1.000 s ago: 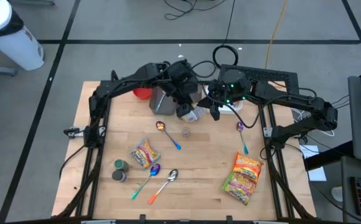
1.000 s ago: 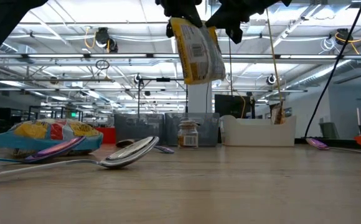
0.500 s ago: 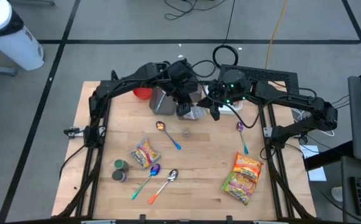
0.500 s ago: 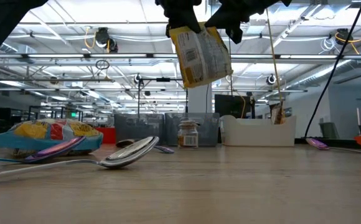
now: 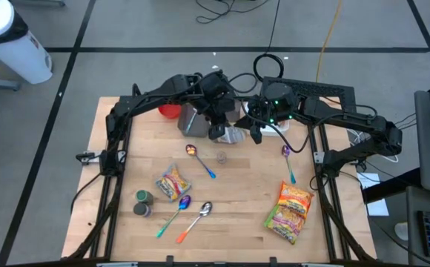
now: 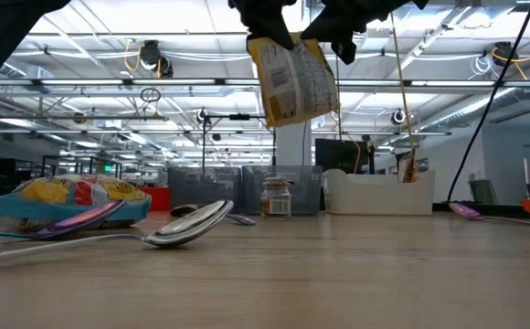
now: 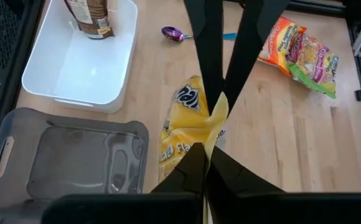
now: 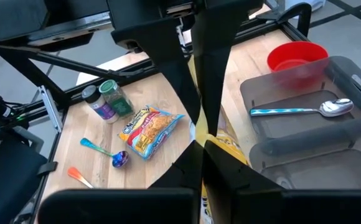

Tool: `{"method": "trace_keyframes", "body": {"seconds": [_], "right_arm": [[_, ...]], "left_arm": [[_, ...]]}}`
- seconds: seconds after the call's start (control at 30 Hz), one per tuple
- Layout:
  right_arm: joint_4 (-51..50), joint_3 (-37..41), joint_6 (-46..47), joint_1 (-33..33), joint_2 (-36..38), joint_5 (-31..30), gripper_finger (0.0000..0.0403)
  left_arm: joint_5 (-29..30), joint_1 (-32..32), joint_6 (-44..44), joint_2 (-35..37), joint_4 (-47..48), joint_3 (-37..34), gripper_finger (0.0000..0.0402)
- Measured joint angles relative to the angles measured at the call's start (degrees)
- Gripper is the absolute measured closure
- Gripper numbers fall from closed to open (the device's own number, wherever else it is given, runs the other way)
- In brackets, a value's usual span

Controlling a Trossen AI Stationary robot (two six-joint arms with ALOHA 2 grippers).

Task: Pick & Place Food Item
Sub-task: Put the yellow noodle pack into the right black bin

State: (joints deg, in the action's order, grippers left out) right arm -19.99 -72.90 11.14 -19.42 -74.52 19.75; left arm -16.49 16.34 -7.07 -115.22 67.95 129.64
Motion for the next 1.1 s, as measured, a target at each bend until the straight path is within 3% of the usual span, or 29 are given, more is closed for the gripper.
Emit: {"method": "trace_keyframes", "body": {"seconds": [0.17,0.6,0.9,1.1], "right_arm": [[0.1,0.0,1.7,-1.1,0.0,0.0,0.0363],[2.2,0.0,0.4,-7.3,1.9,-0.2,0.0198],[2.2,0.0,0.8,-9.5,1.9,-0.7,0.0175],[3.2,0.1,0.9,-9.5,0.8,-8.1,0.0185]], "left_arm": [[-0.2,0.8,-0.3,0.0,1.3,0.0,0.0399],[0.1,6.3,-4.2,0.0,5.9,0.0,0.0400],[2.6,13.2,-10.9,0.1,4.3,2.4,0.0400],[1.9,17.8,-16.7,-0.3,-0.8,2.5,0.0400]]}}
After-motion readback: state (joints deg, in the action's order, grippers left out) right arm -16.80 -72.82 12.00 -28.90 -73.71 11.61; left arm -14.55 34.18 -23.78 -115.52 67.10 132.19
